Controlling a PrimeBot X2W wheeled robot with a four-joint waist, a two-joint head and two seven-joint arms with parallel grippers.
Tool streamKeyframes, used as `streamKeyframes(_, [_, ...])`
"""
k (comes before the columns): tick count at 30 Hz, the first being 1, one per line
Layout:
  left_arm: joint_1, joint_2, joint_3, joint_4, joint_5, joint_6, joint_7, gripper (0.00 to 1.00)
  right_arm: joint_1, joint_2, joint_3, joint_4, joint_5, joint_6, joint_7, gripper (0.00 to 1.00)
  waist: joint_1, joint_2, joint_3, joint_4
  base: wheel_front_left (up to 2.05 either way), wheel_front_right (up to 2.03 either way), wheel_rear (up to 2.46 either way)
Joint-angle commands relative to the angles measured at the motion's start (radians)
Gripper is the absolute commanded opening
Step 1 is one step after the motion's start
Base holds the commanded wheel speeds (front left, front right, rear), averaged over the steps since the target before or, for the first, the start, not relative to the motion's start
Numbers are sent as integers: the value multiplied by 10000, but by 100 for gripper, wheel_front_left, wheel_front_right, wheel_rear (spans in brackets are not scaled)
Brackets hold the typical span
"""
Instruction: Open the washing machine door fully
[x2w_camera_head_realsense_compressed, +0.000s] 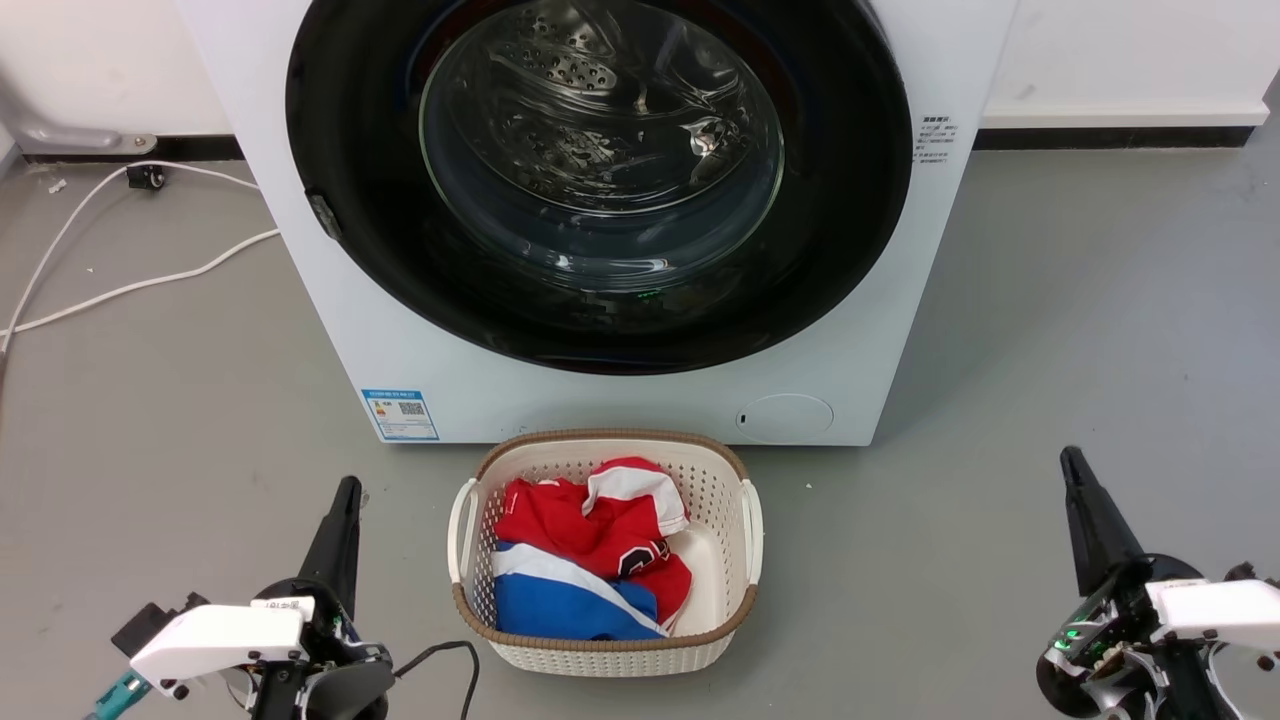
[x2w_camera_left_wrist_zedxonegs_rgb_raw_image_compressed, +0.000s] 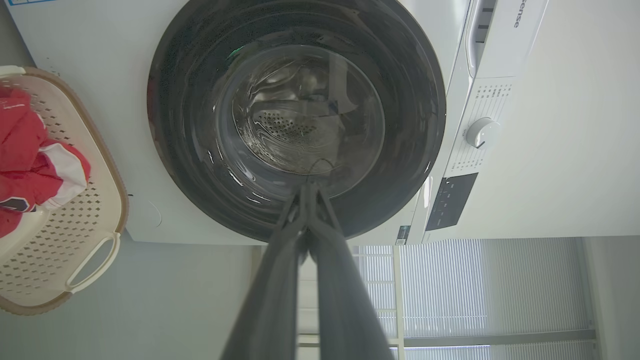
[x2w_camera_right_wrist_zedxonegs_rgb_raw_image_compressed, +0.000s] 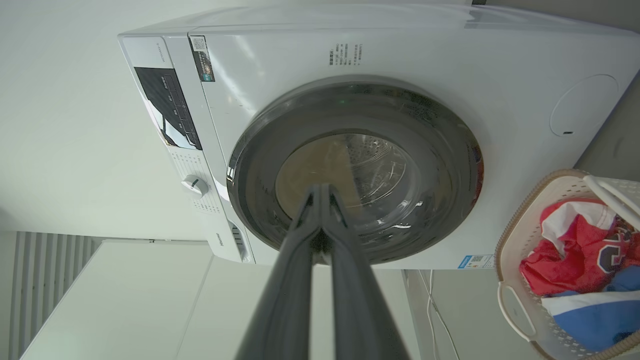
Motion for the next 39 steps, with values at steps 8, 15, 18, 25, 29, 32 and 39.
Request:
streamKeyframes(8, [297,-51,-100,239,110,2,-173,100,339,10,112,202,-114,0,-173,100,0,0,5,-2,0,0,0])
streamKeyframes(15, [400,-48,-112,217,352,2,-522,100,470,11,213,22,-409,0,-527,100,0,0,12,-3,0,0,0])
streamKeyframes(18, [409,-47,-112,244,560,2,-664,100,512,12,250,1,-573,0,-670,100,0,0,12,-2,0,0,0])
streamKeyframes(25, [518,-45,-7,-12,1279,1,-974,96,565,13,191,-30,-1037,0,-985,100,0,0,15,0,0,0,0])
streamKeyframes(29, [591,-44,80,-89,1770,1,-1141,100,585,13,43,62,-1523,0,-1150,100,0,0,13,-1,0,0,0])
streamKeyframes(32, [609,-43,389,-166,2355,1,-1263,100,559,13,-39,-11,-2208,0,-1272,100,0,0,17,-2,0,0,0])
streamKeyframes(39, [645,-40,534,-422,3228,1,-1530,100,561,14,-48,-388,-3770,1,-1544,100,0,0,29,-8,0,0,0])
